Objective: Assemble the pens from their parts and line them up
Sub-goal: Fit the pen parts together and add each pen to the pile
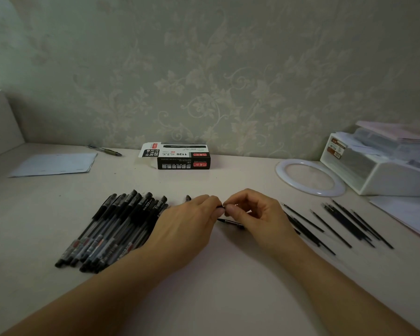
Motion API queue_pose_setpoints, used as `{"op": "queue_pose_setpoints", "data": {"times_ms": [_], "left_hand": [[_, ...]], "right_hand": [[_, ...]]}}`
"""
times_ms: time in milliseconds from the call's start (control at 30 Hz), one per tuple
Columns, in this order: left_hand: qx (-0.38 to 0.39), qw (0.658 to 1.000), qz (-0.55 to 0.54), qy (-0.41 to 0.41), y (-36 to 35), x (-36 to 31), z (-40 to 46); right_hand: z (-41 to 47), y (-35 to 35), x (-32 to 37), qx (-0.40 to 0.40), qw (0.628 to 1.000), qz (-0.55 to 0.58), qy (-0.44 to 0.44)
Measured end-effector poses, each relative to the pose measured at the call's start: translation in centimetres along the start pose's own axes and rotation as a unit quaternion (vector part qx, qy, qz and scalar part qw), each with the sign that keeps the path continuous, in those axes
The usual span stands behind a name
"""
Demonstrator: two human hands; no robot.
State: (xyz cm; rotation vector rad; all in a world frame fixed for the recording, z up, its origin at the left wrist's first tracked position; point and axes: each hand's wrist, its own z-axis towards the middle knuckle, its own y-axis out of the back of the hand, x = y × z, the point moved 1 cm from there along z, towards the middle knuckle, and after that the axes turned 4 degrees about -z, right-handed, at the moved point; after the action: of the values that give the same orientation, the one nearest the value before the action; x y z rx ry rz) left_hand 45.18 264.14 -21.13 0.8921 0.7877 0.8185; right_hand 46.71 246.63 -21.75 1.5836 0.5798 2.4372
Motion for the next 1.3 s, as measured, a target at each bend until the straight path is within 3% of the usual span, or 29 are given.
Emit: {"op": "queue_pose_setpoints", "data": {"times_ms": [633, 1167, 1300], "left_hand": [[-0.016, 1.000, -0.017, -0.014, 0.07, -0.17, -0.12], [-0.016, 1.000, -0.023, 0.003, 0.03, 0.00, -0.10], [-0.021, 0.999, -0.032, -0.005, 0.18, -0.10, -0.17]], "right_hand": [[0.06, -0.18, -0.19, -0.020, 0.999, -0.038, -0.013], [0.10, -0.10, -0.10, -0.010, 1.000, -0.009, -0.021], [0.16, 0.06, 0.18, -0.040, 0.999, 0.016, -0.023]]}}
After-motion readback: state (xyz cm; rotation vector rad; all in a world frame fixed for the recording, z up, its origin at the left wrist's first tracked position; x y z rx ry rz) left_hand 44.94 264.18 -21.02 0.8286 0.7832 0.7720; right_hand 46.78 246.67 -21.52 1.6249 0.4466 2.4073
